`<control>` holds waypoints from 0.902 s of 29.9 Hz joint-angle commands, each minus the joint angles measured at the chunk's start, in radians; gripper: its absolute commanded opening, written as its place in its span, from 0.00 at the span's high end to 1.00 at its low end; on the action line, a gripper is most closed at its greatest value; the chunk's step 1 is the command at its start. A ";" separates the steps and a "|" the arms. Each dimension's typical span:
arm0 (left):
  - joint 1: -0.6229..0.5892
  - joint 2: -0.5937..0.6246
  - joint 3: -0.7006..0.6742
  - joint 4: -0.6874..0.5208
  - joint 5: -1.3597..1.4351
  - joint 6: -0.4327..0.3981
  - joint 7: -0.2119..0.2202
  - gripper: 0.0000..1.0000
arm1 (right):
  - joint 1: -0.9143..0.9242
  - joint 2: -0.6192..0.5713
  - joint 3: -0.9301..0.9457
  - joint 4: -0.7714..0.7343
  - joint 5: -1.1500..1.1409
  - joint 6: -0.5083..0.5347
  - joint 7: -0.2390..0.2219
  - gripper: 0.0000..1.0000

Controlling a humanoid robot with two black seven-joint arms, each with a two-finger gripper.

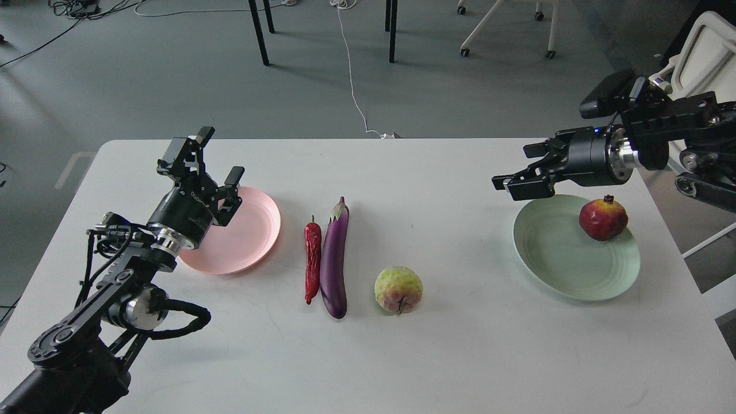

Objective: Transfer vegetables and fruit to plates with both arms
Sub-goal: 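Reach the right gripper to the peach and grasp it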

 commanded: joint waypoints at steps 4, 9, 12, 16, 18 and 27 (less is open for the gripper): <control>0.015 0.020 0.000 -0.009 0.000 0.000 -0.001 0.02 | -0.022 0.134 -0.030 0.045 0.017 0.029 0.000 0.03; 0.015 0.020 -0.001 -0.009 0.000 0.001 -0.001 0.02 | -0.048 0.212 -0.051 0.040 0.018 0.029 0.000 0.03; 0.015 0.014 -0.001 -0.009 0.000 0.001 -0.001 0.02 | -0.083 0.260 -0.066 0.017 0.018 0.029 0.000 0.03; 0.015 0.017 -0.001 -0.009 0.000 0.001 -0.001 0.02 | -0.123 0.289 -0.067 -0.026 0.021 0.026 0.000 0.03; 0.015 0.019 -0.003 -0.009 0.000 0.001 -0.001 0.02 | -0.136 0.309 -0.067 -0.047 0.026 0.024 0.000 0.03; 0.015 0.028 -0.008 -0.009 -0.001 -0.003 -0.001 0.02 | -0.180 0.431 -0.063 -0.145 0.072 0.014 0.000 0.04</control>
